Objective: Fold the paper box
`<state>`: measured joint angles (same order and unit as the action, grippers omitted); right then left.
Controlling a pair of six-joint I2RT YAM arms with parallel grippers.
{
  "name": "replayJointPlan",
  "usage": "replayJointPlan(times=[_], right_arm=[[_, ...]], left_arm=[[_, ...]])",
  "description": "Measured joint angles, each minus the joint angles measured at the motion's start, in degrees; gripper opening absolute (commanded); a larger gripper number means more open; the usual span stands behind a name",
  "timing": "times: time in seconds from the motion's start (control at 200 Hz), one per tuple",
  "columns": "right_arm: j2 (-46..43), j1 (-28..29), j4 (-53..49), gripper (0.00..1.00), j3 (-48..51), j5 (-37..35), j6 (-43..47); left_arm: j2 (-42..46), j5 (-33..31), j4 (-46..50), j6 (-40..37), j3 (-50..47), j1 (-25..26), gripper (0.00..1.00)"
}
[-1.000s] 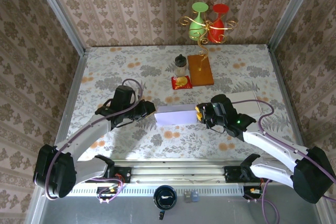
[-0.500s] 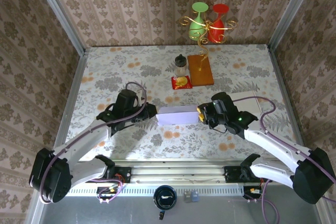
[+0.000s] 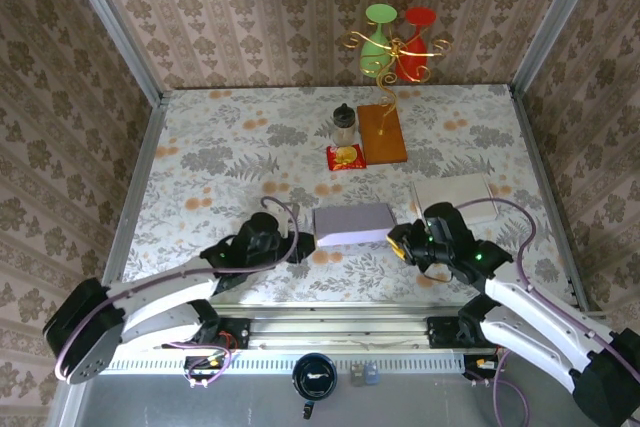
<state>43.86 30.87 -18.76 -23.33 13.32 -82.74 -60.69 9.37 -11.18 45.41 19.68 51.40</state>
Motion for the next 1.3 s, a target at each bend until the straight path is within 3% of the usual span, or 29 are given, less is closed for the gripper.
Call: replayJointPlan(times=[0.105, 0.315, 0.49, 0.505, 0.525, 0.545, 0.585, 0.64, 0.655, 0.82, 1.02, 1.105, 1.2, 1.3], right_arm=[[-1.84, -0.70, -0.87, 0.34, 3.74, 0.90, -0.02], [-3.04, -4.31, -4.98, 0.45, 3.39, 2.43, 3.52], [3.30, -10.51, -8.57, 0.50, -3.08, 4.74, 12.28], [4.04, -10.91, -8.81, 0.51, -3.78, 4.87, 13.05], [4.98, -11.37, -9.31, 0.52, -4.76, 5.01, 14.36], [6.03, -11.85, -10.01, 0.53, -6.08, 5.16, 15.76], [7.93, -12.52, -12.02, 0.57, -8.94, 5.09, 18.69], [10.16, -13.09, -14.67, 0.97, -13.38, 4.42, 22.71], [10.60, -13.16, -15.39, 1.00, -14.56, 4.17, 23.89], [10.82, -14.49, -20.57, 1.00, -26.16, -2.80, 36.02], [1.92, -15.96, -22.01, 1.00, -29.00, -16.87, 45.92], [-3.96, -16.11, -18.69, 1.00, -25.57, -25.73, 49.37], [-9.90, -16.63, -10.43, 1.00, -16.44, -34.07, 55.47], [-7.74, -18.67, -0.79, 1.00, -7.06, -36.89, 62.69]], left_arm=[[-5.18, -0.26, 0.11, 0.42, -1.22, 0.39, 0.19], [-6.75, -1.38, 3.80, 1.33, 3.06, 0.55, 0.40], [-6.62, -0.76, 7.78, 2.67, 9.62, -3.87, 0.49], [-6.54, -0.57, 8.20, 2.56, 10.01, -4.50, 0.59], [-6.40, -0.35, 8.79, 2.91, 10.49, -5.46, 0.94], [-6.25, -0.17, 9.38, 2.49, 10.91, -6.25, 1.00], [-5.88, 0.15, 10.67, 2.58, 11.87, -8.13, 1.00], [-5.22, 0.68, 12.66, 2.21, 13.49, -10.43, 1.00], [-5.07, 0.87, 13.11, 2.05, 13.88, -11.10, 1.00], [-2.40, 2.95, 16.90, -1.36, 19.04, -18.73, 1.00], [2.69, 4.11, 19.50, -4.15, 20.22, -28.48, 1.00], [5.31, 2.49, 21.03, -6.19, 20.22, -30.71, 1.00], [8.04, -3.80, 24.26, -8.26, 20.33, -30.91, 1.00], [9.73, -12.44, 27.41, -10.32, 20.37, -31.08, 1.00]])
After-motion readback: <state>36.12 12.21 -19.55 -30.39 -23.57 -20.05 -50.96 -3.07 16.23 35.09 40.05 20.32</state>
